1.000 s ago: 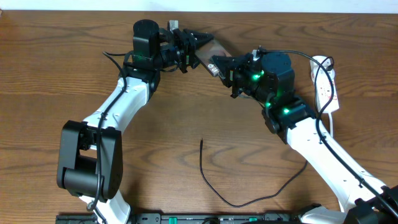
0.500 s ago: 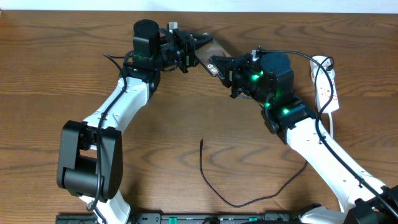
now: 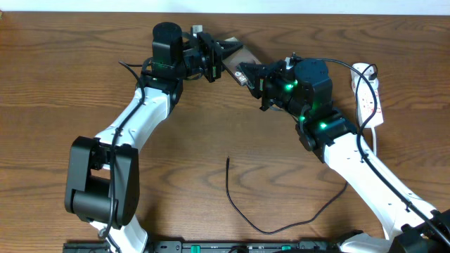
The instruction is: Plug charger to phone and switch on socket
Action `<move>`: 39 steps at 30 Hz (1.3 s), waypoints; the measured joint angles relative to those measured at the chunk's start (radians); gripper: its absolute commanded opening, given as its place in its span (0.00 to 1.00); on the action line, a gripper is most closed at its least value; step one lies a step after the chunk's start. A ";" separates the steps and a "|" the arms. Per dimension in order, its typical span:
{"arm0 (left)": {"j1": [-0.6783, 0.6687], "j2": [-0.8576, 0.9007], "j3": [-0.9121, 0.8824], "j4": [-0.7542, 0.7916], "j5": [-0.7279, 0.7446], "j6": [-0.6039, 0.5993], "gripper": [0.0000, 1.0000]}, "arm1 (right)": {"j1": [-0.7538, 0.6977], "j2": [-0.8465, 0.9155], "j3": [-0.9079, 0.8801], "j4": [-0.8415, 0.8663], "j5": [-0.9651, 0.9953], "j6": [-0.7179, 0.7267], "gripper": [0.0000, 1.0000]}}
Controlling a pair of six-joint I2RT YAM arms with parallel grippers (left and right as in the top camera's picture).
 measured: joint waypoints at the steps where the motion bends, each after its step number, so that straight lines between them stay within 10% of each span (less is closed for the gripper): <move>1: 0.000 0.000 0.001 0.000 0.000 -0.002 0.07 | 0.000 0.000 0.000 0.001 0.000 0.003 0.01; 8: 0.000 0.000 0.001 -0.001 0.000 -0.003 0.08 | 0.000 0.000 0.000 0.001 0.000 0.003 0.13; 14: -0.003 0.000 0.001 -0.021 -0.001 0.020 0.07 | 0.000 -0.001 0.001 0.018 0.003 -0.032 0.78; 18: -0.005 0.000 0.001 -0.016 -0.004 0.021 0.07 | 0.000 -0.002 0.001 0.013 0.000 -0.043 0.98; 39: 0.365 0.000 0.001 -0.016 0.188 0.255 0.07 | 0.000 -0.002 0.001 0.014 -0.057 -0.273 0.99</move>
